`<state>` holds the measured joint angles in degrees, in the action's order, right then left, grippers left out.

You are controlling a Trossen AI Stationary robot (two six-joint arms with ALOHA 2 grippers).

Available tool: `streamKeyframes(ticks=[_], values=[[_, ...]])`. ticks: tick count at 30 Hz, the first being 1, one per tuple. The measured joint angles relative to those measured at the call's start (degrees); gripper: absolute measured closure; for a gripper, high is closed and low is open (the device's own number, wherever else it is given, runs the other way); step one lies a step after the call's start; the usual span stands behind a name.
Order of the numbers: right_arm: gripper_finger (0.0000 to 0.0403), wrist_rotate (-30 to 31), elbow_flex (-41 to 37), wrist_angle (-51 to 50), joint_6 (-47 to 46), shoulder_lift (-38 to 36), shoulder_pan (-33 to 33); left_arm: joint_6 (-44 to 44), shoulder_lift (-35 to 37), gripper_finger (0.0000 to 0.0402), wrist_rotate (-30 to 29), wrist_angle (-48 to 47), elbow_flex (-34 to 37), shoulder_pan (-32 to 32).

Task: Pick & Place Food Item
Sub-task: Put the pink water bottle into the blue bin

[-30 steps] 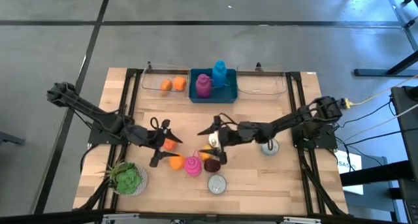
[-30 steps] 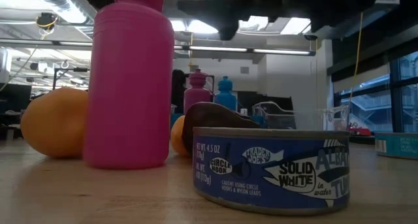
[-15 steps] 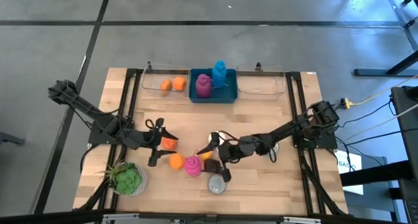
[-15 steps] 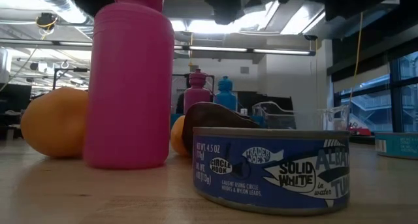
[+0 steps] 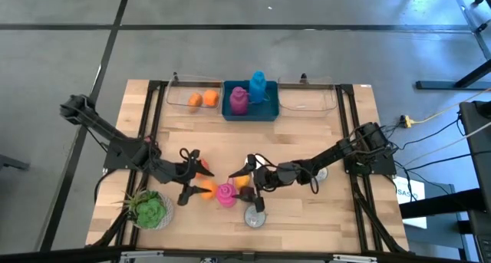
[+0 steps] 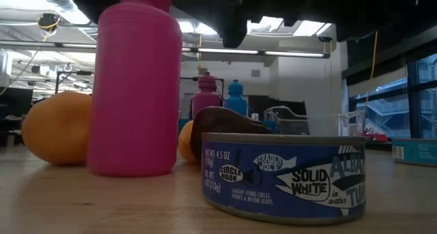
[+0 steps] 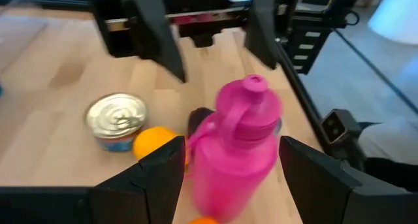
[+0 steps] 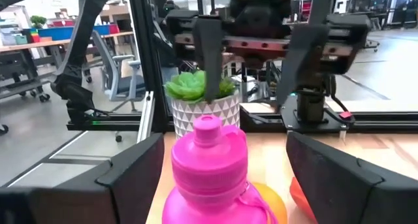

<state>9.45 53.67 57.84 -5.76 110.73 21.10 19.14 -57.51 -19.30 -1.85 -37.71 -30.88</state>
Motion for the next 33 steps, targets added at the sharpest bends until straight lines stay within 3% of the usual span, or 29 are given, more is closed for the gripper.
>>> streamKeyframes(ticks=[18,33], values=[[0.008,0.05,-0.01,-2.8,-1.29,0.01,0.9,3.13,-8.77,0.0162,0.82,8.09,0.0,-2.04],[0.008,0.2,-0.02,-2.72,-1.29,0.01,0.87,0.15,-6.02,0.0162,-3.95,6.26,0.0,-2.02]])
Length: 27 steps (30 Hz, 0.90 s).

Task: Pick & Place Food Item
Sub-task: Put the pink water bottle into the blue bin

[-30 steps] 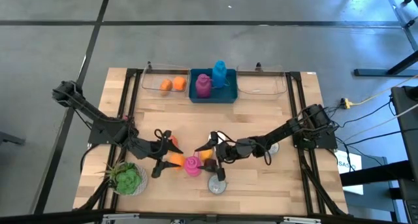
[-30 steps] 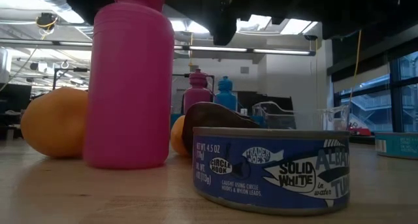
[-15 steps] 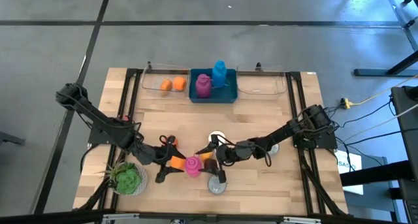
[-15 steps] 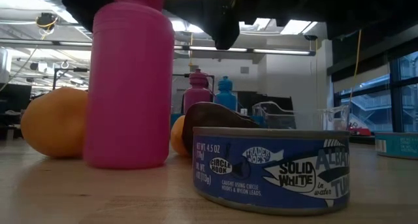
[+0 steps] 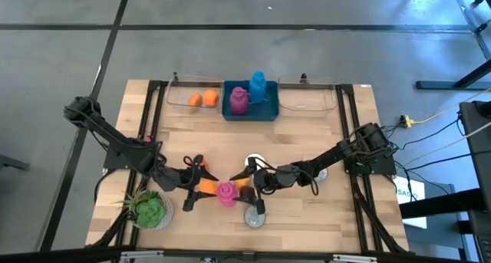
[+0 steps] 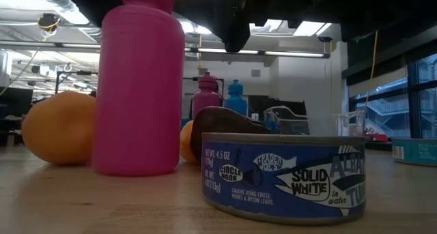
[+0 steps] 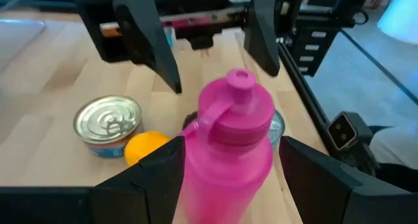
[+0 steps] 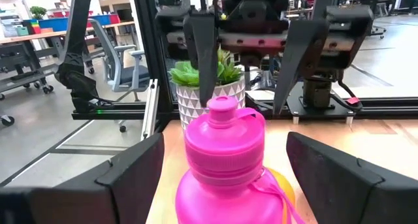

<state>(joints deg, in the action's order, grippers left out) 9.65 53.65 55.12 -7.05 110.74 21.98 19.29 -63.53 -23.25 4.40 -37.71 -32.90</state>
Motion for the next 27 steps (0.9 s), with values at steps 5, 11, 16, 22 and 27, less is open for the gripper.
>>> streamKeyframes(ticks=[5,11,16,22,27], values=[[0.008,0.0,0.0,-0.05,-0.04,0.0,0.0,-1.88,1.83,0.0162,-2.07,0.42,-0.01,0.0],[0.008,0.0,0.0,-0.62,0.01,0.0,-0.01,-4.84,1.49,0.0162,-2.74,5.76,-0.04,0.06],[0.008,1.32,-0.02,-3.07,0.07,0.0,-0.11,-7.04,0.59,0.0162,-2.74,9.72,-0.07,0.36],[0.008,1.49,-0.02,-2.87,0.2,-0.02,-0.11,-6.63,-2.4,0.0162,-0.66,12.54,-0.07,3.16],[0.008,1.49,-0.02,-2.96,0.15,-0.02,-0.11,-6.45,-4.38,0.0162,3.86,15.63,-0.07,4.91]])
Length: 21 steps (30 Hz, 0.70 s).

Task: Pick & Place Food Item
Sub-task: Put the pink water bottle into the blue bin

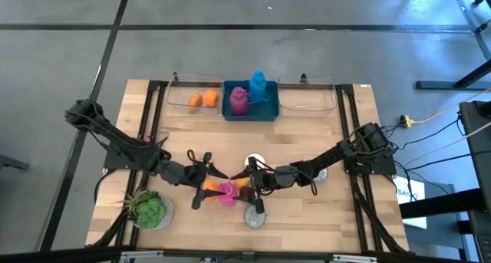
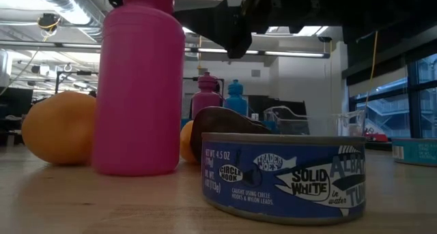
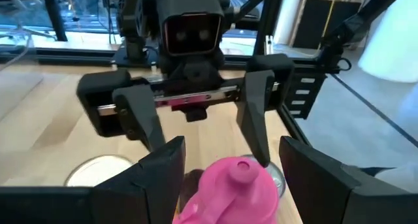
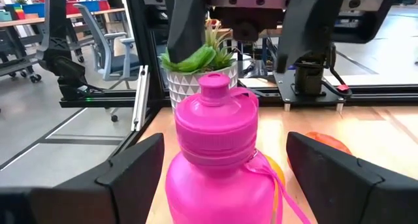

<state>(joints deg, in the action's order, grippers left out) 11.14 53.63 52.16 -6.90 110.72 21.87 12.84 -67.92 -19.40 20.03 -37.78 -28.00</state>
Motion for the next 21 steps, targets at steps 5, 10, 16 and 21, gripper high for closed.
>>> streamKeyframes(ticks=[5,10,16,21], values=[[0.008,0.0,0.0,-0.11,-0.04,0.0,0.0,1.42,-1.46,0.0162,0.99,-0.05,0.0,0.53],[0.008,0.0,0.0,-0.13,0.02,0.0,0.0,1.51,-3.65,0.0162,1.65,2.64,0.02,0.53],[0.008,0.0,0.0,-0.37,0.04,0.0,0.0,1.53,-3.74,0.0162,2.64,2.93,0.02,0.51],[0.008,-0.02,0.02,-0.37,-0.04,0.0,0.0,1.55,-3.74,0.0162,2.64,2.93,0.02,0.53]])
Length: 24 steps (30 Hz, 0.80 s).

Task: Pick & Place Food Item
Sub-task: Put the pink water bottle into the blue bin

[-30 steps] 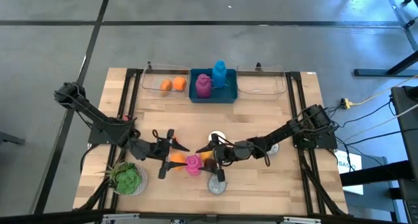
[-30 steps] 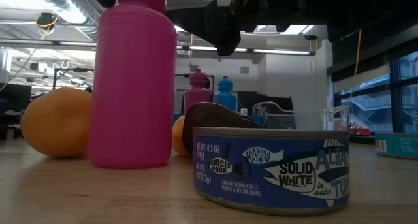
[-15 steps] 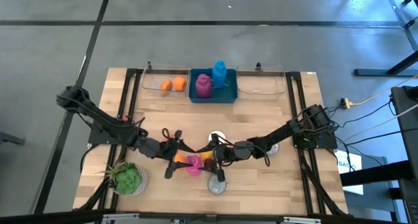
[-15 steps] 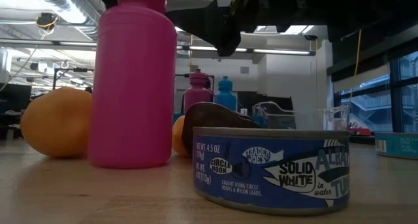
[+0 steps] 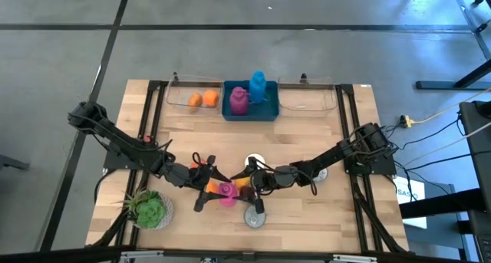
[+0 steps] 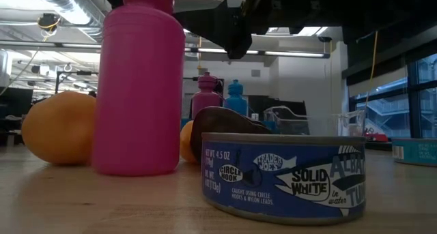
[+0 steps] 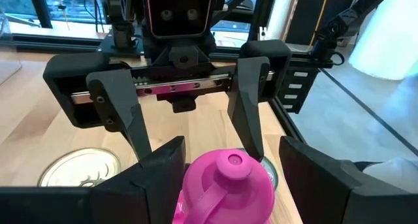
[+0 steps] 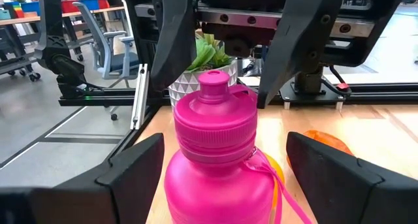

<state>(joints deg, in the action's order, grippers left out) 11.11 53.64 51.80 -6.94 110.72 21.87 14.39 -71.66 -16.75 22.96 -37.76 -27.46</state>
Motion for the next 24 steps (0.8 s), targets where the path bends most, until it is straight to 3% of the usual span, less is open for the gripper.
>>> streamKeyframes(ticks=[11,24], values=[[0.008,0.02,-0.02,-0.01,-0.09,0.0,0.0,-0.01,0.0,0.0171,0.0,-0.02,0.0,0.0],[0.008,0.02,-0.01,-0.01,-0.09,0.0,0.0,-0.04,0.0,0.0269,0.31,-0.05,0.0,-0.01]])
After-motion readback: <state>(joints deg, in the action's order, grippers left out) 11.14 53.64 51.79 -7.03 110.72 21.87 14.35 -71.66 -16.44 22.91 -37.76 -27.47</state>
